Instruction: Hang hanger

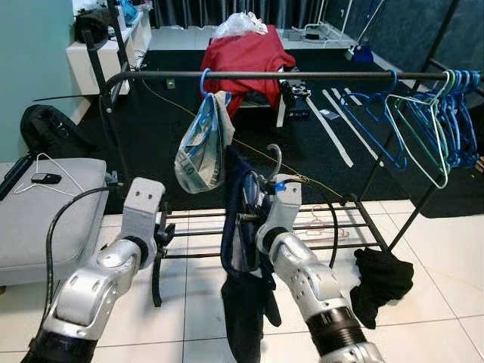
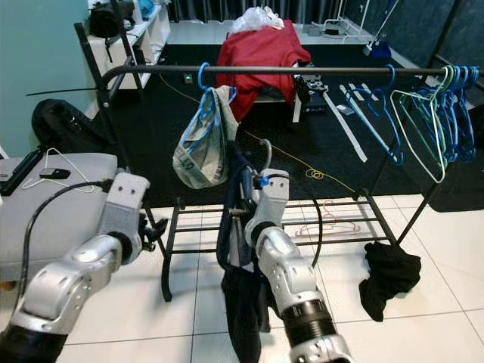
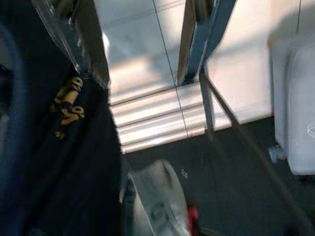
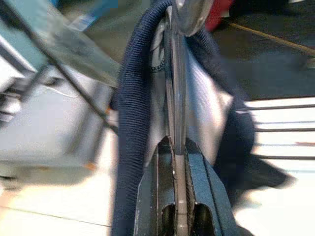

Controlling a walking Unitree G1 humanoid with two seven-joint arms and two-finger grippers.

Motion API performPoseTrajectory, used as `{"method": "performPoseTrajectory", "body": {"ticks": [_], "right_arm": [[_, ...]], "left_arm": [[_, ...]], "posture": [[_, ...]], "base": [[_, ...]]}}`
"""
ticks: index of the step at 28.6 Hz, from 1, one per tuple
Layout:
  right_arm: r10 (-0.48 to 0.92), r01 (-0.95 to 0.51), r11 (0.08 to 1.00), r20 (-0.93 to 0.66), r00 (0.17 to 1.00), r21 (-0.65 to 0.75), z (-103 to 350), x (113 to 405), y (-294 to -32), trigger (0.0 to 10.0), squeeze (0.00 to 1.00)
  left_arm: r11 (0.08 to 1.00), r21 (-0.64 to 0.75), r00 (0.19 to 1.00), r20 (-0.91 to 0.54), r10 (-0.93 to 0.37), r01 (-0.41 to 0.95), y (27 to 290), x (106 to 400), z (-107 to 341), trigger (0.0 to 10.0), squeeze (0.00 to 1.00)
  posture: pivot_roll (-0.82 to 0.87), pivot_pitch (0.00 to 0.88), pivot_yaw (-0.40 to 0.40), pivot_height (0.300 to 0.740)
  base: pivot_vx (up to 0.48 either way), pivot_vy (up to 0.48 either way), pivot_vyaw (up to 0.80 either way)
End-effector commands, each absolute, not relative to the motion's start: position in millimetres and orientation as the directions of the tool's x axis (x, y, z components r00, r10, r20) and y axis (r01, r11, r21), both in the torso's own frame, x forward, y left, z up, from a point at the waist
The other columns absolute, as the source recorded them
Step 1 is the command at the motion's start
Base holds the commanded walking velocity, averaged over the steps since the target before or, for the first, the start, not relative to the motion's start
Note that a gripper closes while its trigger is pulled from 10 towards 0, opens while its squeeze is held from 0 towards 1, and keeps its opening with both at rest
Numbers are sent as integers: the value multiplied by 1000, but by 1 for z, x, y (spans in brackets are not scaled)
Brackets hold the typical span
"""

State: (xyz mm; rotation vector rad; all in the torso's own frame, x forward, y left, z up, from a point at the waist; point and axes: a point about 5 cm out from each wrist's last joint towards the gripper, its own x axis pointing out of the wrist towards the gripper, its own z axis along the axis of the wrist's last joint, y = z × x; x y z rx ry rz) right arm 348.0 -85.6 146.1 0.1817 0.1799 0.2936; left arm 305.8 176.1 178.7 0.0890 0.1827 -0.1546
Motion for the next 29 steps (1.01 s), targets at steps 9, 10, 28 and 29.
{"method": "performPoseTrajectory", "body": {"ticks": [9,10,28,29], "right_arm": [[181,-211,975,-320,930,-62,131,341,-137,10000,0],[152,-197,976,-349,925,-97,125,339,-143,10000,0],[-24,10,994,-130,991,-105,152,340,-171,10000,0],[-24,10,994,-130,991,-105,152,340,-171,10000,0]], "left_arm": [[989,52,974,-187,-125,137,176,295,148,10000,0],[987,56,972,-190,-135,148,174,294,146,10000,0],[974,17,963,-159,-218,224,153,288,131,10000,0],[974,17,963,-159,-218,224,153,288,131,10000,0]], "posture": [[43,89,-3,740],[41,92,-2,740],[38,109,-7,740],[38,109,-7,740]], "base": [[0,0,0],[0,0,0],[0,0,0],[0,0,0]]}}
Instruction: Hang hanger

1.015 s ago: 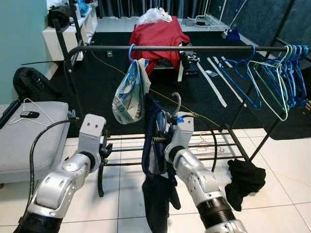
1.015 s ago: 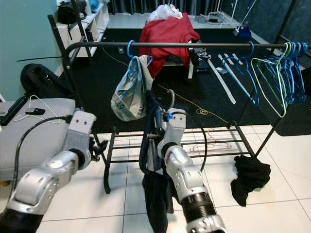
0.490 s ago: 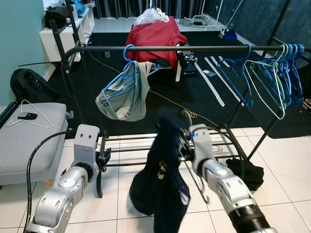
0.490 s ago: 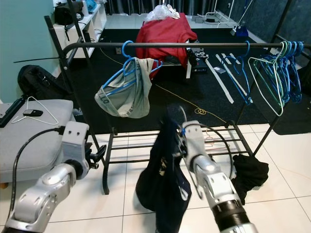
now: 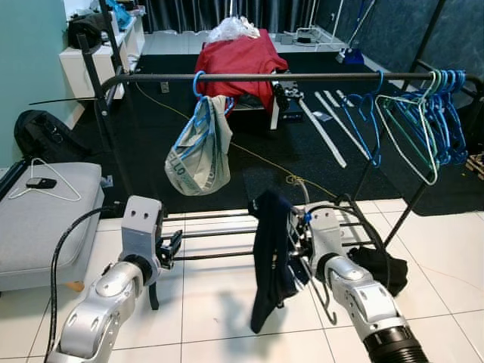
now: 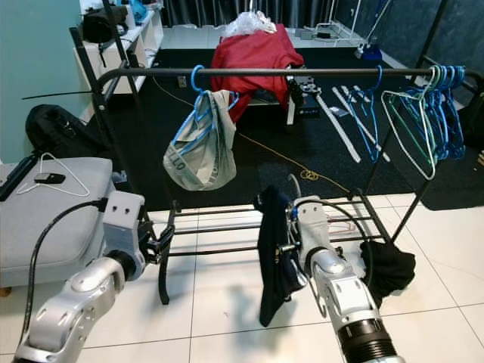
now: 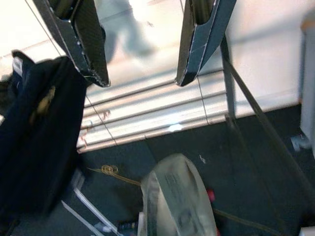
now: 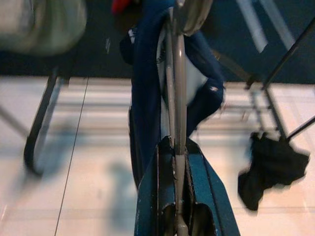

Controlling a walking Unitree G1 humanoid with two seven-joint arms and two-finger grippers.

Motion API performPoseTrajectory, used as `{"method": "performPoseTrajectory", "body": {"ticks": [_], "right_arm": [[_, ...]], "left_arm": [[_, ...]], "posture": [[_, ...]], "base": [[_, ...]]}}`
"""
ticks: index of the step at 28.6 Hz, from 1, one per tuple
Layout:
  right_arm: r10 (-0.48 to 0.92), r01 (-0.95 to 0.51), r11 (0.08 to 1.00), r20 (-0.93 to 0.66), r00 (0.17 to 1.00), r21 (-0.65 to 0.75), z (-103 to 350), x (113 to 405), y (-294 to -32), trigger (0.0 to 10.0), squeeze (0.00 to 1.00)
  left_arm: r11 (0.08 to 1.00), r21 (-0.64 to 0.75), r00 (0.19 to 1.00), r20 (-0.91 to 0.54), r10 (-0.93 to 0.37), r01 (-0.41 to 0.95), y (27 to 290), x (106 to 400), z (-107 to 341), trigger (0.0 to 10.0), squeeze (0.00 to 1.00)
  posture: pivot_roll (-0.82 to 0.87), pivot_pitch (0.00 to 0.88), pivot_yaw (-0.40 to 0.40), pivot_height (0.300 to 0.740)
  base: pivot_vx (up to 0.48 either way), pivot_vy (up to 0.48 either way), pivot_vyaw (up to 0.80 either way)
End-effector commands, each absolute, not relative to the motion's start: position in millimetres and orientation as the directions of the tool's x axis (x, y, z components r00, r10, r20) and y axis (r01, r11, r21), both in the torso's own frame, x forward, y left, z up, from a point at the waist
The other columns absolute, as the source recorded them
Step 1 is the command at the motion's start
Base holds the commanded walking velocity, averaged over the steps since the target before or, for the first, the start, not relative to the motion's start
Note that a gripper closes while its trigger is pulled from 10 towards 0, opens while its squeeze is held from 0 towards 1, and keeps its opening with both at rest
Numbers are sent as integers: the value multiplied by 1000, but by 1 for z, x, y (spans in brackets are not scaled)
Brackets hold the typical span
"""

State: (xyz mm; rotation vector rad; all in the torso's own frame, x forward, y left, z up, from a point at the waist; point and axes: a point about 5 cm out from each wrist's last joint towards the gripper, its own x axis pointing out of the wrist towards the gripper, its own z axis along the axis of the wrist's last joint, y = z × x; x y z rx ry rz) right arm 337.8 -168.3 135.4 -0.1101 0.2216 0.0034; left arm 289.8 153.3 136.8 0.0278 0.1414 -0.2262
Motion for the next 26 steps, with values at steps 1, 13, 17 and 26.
{"method": "performPoseTrajectory", "body": {"ticks": [1,13,17,26], "right_arm": [[-50,42,995,-88,995,-94,159,341,-172,10000,0],[-197,186,969,57,979,160,187,354,-146,10000,0],[-165,148,972,81,983,185,195,357,-130,10000,0],[1,-39,953,126,992,299,222,358,-74,10000,0]], "left_arm": [[974,15,962,-162,-221,226,150,287,128,10000,0],[932,-62,920,-150,-361,356,111,293,115,10000,1000],[922,-71,911,-145,-387,381,103,294,115,10000,1000],[916,-8,904,-157,-397,400,78,302,102,10000,1000]], "posture": [[38,109,-7,740],[35,112,-16,740],[37,113,-21,740],[27,126,-25,740]], "base": [[0,0,0],[0,0,0],[0,0,0],[0,0,0]]}}
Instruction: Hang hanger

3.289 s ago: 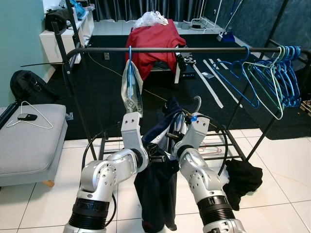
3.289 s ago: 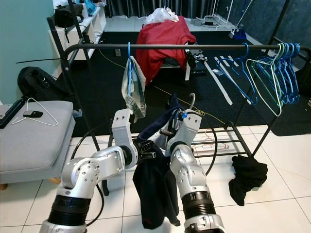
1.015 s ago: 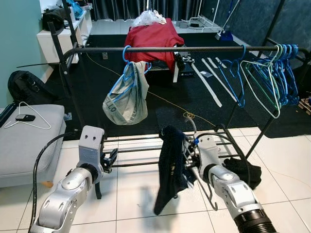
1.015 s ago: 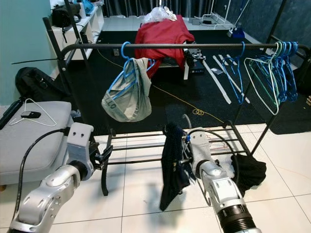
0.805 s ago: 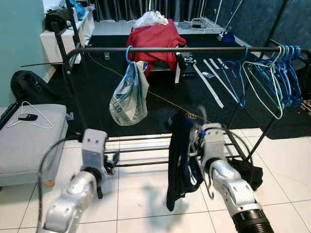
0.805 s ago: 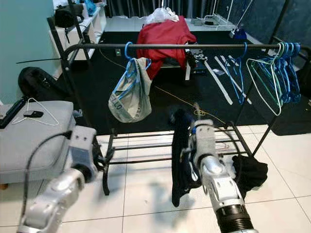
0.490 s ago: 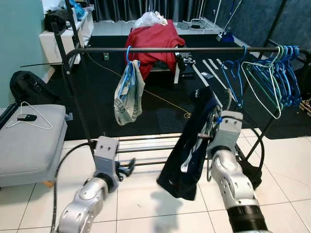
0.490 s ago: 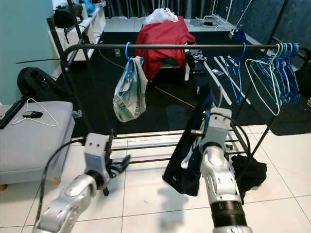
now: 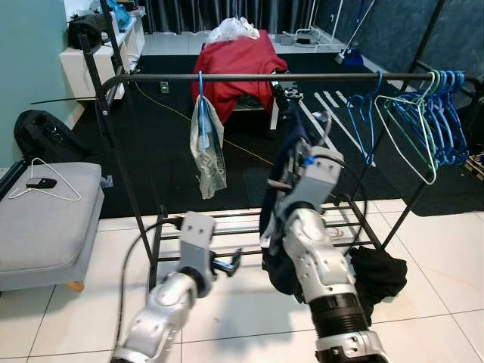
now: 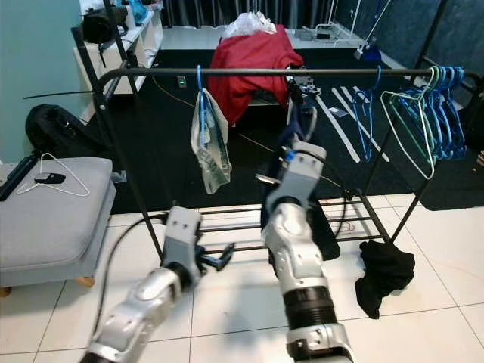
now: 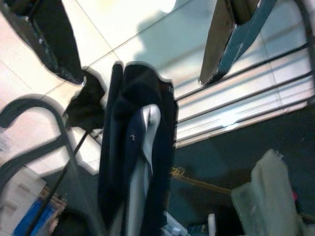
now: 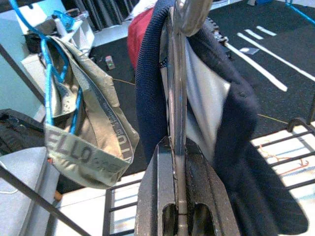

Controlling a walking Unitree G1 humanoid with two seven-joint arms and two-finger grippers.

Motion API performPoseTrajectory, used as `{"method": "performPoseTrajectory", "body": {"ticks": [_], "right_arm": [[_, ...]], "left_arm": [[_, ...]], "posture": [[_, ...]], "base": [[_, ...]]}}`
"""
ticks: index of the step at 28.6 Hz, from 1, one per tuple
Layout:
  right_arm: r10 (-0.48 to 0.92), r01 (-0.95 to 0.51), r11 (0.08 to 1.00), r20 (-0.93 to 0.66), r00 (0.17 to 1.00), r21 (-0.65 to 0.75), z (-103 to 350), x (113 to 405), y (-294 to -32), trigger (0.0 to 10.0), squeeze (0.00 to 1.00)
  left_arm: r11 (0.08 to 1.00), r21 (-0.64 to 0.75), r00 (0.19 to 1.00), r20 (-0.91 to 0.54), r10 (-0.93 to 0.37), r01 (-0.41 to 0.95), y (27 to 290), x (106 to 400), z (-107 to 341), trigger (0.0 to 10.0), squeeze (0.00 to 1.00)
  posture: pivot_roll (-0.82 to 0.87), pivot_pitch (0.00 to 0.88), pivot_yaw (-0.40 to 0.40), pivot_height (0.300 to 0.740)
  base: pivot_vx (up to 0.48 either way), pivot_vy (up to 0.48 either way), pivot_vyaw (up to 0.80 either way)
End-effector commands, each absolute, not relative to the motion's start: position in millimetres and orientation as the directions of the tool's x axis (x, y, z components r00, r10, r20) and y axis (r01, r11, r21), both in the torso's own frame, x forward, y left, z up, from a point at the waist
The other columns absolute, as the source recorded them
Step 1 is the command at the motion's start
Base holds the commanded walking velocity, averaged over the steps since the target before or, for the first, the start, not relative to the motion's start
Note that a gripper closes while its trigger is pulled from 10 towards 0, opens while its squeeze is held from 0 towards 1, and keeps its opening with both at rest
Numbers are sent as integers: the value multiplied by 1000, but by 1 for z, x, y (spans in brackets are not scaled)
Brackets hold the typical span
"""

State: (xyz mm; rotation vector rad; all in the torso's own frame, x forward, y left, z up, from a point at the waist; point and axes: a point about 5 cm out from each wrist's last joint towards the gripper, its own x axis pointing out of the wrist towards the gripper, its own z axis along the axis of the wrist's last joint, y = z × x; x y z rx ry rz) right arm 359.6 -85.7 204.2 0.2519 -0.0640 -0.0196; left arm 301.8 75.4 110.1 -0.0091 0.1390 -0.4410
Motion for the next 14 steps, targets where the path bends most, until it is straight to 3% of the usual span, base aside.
{"method": "performPoseTrajectory", "body": {"ticks": [1,2,8,12,14], "right_arm": [[10,-50,951,131,991,304,223,357,-71,10000,0],[31,-73,946,136,990,317,226,356,-66,10000,0],[83,-128,930,143,986,344,230,351,-56,10000,0],[116,-159,914,135,984,372,231,348,-51,10000,0],[144,-186,901,133,981,392,233,347,-47,10000,0]], "left_arm": [[923,13,911,-161,-379,386,79,304,100,10000,1000],[937,65,929,-173,-328,343,86,307,95,10000,0],[966,133,963,-184,-196,222,107,312,84,10000,0],[982,79,970,-185,-155,172,119,312,78,10000,0],[979,13,966,-168,-197,202,116,311,76,10000,0]], "posture": [[27,126,-25,740],[24,128,-26,740],[21,132,-29,740],[22,134,-31,740],[18,135,-33,740]], "base": [[0,0,0],[0,0,0],[0,0,0],[0,0,0],[0,0,0]]}}
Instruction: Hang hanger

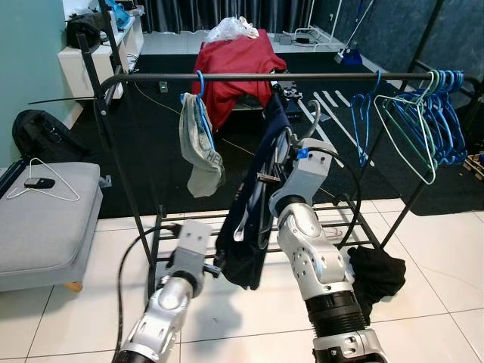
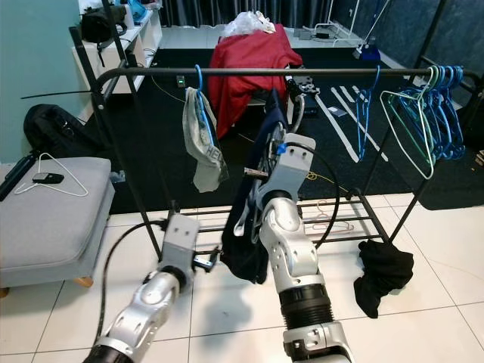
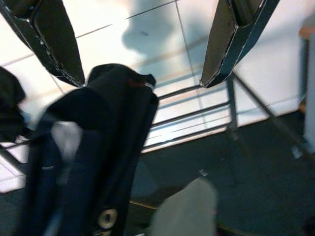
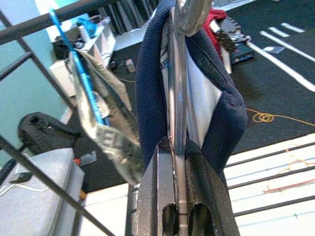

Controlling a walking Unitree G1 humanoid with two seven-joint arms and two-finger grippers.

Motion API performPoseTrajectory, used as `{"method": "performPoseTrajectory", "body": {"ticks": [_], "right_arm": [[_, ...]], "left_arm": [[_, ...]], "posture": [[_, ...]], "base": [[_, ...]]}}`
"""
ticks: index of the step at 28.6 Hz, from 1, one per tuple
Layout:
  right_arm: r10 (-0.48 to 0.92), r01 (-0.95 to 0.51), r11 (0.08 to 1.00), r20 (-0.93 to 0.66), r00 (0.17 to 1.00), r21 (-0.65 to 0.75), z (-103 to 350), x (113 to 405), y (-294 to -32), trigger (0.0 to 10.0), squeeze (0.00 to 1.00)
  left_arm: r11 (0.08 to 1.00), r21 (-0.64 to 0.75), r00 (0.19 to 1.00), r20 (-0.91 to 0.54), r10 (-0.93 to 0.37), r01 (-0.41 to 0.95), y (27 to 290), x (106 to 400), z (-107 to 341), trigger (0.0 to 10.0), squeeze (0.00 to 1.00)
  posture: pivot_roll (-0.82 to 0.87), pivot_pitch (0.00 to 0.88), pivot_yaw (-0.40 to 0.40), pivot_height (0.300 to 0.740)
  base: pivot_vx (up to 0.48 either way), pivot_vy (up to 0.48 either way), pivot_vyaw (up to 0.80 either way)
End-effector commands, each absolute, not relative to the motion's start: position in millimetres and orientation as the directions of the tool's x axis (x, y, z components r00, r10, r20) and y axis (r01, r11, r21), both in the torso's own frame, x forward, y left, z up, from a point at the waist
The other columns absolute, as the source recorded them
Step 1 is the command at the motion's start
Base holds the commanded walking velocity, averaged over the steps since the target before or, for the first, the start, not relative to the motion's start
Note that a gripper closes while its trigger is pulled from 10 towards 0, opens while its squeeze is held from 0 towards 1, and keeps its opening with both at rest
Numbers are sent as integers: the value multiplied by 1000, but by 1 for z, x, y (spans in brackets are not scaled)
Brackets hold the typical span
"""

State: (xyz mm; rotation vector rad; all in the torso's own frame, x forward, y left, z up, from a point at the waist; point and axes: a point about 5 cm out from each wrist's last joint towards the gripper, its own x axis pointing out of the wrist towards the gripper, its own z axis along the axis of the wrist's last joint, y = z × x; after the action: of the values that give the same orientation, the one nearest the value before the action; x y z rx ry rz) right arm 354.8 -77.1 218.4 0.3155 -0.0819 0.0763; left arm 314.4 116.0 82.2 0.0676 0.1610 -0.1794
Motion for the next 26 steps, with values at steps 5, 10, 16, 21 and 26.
{"method": "performPoseTrajectory", "body": {"ticks": [5,10,16,21,26], "right_arm": [[283,-307,853,121,951,422,234,340,-32,10000,0],[313,-332,845,116,943,419,234,337,-27,10000,0],[371,-382,819,113,922,427,237,332,-15,10000,0],[471,-462,786,88,878,410,236,324,1,10000,0],[542,-520,757,64,838,396,232,314,12,10000,0]], "left_arm": [[942,-80,935,-119,-334,326,101,307,71,10000,0],[937,-46,927,-132,-350,347,96,307,67,10000,0],[888,-111,881,-125,-457,445,71,306,69,10000,0],[902,-112,893,-133,-429,417,69,311,67,10000,0],[922,-106,917,-115,-382,371,71,318,70,10000,0]], "posture": [[10,134,-31,740],[5,133,-30,740],[-4,131,-30,740],[-8,134,-31,740],[-8,137,-34,740]], "base": [[0,0,0],[0,0,0],[0,0,0],[0,0,0],[0,0,0]]}}
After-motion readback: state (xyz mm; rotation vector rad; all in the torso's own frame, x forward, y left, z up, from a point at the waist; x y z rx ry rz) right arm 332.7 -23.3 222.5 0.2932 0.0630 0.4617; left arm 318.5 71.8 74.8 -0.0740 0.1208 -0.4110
